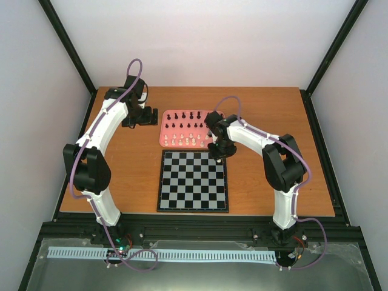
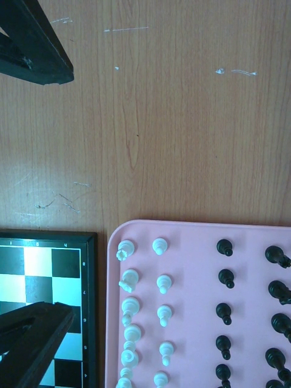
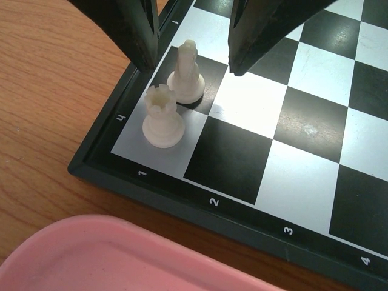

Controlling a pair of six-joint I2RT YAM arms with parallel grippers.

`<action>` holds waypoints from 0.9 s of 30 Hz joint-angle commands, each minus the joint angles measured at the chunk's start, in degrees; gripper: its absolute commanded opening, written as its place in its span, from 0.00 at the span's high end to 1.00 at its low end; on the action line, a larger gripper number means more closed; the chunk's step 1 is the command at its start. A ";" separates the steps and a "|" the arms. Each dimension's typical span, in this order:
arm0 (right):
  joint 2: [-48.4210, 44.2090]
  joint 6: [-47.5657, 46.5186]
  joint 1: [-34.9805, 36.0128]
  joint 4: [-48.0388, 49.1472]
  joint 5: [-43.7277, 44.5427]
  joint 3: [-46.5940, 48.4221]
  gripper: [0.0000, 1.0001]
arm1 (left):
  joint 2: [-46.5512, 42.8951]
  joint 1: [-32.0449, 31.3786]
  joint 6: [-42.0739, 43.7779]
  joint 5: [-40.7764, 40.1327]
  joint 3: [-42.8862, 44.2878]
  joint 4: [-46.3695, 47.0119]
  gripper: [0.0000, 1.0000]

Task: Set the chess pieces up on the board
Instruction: Place the chess piece on the chessboard.

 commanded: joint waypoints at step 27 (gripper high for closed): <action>-0.99 -0.43 0.59 -0.54 -1.84 -1.34 0.88 | -0.65 -0.01 0.46 -0.70 0.51 0.26 0.00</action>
